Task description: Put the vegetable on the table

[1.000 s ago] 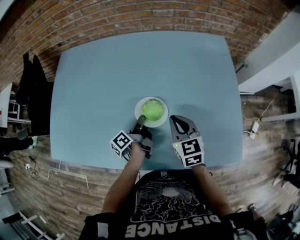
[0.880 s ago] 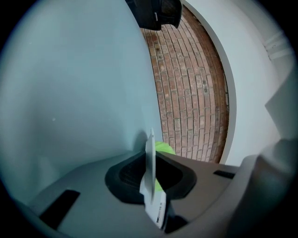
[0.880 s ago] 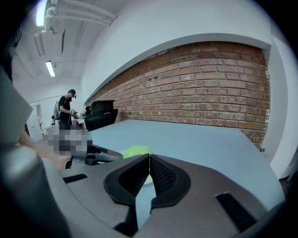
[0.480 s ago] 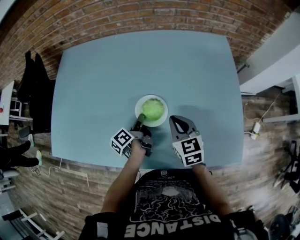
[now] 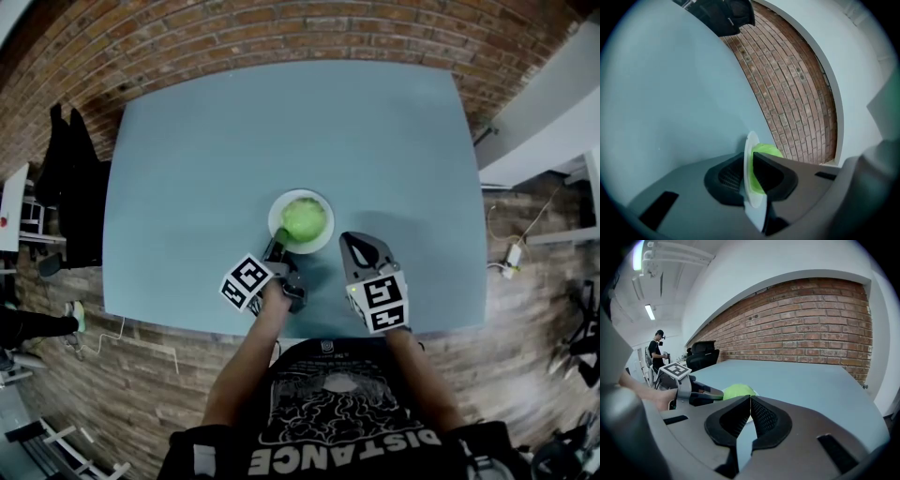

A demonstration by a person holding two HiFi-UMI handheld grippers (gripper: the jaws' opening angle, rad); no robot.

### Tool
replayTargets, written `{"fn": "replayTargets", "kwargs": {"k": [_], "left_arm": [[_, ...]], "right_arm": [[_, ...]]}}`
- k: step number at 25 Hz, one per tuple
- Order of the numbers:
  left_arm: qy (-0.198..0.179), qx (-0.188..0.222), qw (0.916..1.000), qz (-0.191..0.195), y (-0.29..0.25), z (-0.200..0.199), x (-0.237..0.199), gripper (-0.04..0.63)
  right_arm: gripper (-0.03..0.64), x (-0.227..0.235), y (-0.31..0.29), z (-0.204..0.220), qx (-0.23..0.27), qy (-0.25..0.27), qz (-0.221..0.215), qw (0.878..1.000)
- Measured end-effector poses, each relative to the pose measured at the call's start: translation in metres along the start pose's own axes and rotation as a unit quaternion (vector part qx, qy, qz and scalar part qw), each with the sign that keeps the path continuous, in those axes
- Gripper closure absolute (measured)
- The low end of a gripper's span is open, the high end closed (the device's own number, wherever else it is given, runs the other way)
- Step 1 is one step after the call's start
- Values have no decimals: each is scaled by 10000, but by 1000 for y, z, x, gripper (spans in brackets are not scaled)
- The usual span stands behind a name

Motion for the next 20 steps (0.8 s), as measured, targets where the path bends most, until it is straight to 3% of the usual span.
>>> {"fn": "replayTargets", "kwargs": {"k": [9,15,20], "left_arm": [[-1194,-301,9912,-493,-3,-1,6,555],[-1631,-493,9822,-794,-4,-3,6,555],[-2265,-574,9683,-881,-6,-5,14,552]], "right_arm": [[609,-1,0,2,-15,-39,-13,10000],[609,0,0,2,-28,-66,6,10000],[609,-1,0,3,-43,-60,-2,10000]]}}
Point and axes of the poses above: the fingertips, and each gripper's own axes: y backward along the fingers, x to its right, z out of its underside, the point moved 4 cm from there along y, backward along the fingers, and after that the axes turned 6 degrees about z, right-handed, at the moved point
